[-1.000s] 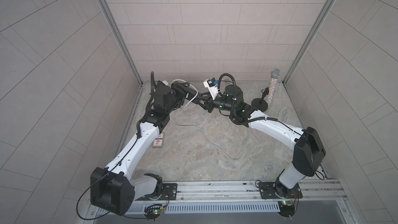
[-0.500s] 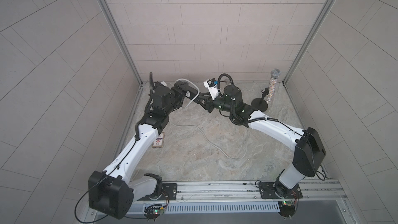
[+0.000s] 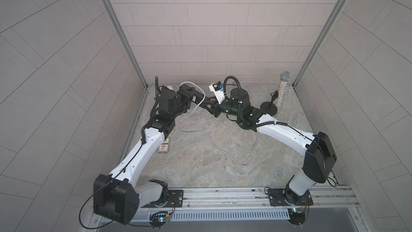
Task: Unwrap the cord wrapped around the power strip
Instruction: Adjust the power strip, then unwrap the power cord from the power strip.
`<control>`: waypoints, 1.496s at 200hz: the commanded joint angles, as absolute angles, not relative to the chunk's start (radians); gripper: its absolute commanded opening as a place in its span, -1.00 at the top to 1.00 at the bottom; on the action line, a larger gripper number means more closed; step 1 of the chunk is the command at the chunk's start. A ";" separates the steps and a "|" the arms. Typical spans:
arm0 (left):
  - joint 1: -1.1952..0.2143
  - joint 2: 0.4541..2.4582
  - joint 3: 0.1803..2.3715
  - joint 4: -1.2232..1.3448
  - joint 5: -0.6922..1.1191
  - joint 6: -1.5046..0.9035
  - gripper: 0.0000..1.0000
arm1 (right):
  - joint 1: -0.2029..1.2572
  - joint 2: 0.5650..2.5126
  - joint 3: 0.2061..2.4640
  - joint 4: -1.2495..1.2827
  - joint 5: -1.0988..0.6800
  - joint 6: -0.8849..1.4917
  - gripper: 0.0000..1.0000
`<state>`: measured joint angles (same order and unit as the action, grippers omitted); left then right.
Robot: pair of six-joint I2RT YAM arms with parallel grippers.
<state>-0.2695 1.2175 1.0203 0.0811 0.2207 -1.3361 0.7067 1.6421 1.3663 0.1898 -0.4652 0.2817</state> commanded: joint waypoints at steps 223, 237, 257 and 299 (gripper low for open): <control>-0.252 1.119 1.050 0.191 0.014 -1.345 1.00 | 0.847 1.817 1.345 0.638 -0.378 0.269 -0.20; -0.252 1.107 1.044 0.184 0.008 -1.337 1.00 | 0.860 1.841 1.366 0.634 -0.356 0.247 -0.13; -0.252 1.094 1.030 0.177 0.009 -1.338 1.00 | 0.866 1.870 1.379 0.657 -0.318 0.251 0.02; -0.252 1.081 1.018 0.160 0.006 -1.342 1.00 | 0.868 1.902 1.420 0.684 -0.361 0.274 0.10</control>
<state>-0.2550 1.1049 1.0264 0.1417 0.0185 -1.3228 0.8639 1.8877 1.3808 0.6258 -0.3492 0.2653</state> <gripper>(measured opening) 0.539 0.451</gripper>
